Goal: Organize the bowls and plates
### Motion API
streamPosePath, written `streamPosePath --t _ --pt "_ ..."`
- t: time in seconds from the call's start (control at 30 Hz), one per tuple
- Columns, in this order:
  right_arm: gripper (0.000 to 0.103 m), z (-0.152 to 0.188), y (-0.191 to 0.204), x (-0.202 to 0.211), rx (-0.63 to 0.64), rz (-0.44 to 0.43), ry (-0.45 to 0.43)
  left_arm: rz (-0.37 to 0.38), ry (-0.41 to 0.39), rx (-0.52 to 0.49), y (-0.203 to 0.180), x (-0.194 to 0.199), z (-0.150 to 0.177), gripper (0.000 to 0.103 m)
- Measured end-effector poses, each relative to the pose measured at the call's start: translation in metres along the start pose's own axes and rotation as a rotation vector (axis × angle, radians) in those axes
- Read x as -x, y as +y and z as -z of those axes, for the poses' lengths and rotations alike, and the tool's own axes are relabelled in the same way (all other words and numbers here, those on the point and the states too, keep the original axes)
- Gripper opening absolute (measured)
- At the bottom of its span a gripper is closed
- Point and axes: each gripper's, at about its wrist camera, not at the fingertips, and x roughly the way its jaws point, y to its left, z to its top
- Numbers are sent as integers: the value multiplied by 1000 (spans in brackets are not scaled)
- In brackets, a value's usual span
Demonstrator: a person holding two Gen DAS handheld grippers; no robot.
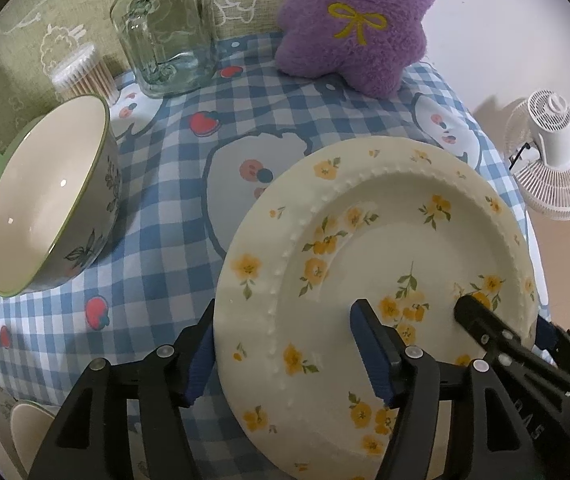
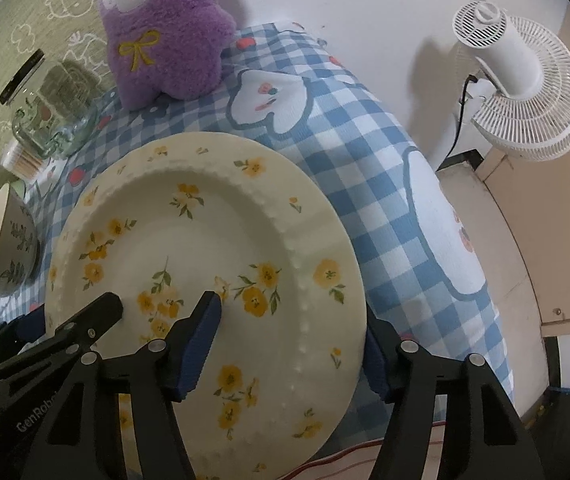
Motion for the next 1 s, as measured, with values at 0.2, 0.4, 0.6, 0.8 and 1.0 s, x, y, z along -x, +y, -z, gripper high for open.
streamPosePath --t 0.2,0.4,0.6,0.8,1.0 --pt "64 -2 2 3 12 18 -21 2 -2 -6 1 4 2 62" --pt "64 -8 3 10 30 33 -56 -6 -35 -26 -4 17 3 61" --pt "64 -5 1 17 17 20 -55 -1 -42 -22 -1 25 6 61" --pt "63 -2 1 19 16 21 -57 -9 -50 -25 -3 29 11 61" --pt "63 -3 2 11 22 28 -45 -17 -23 -18 -2 19 10 61"
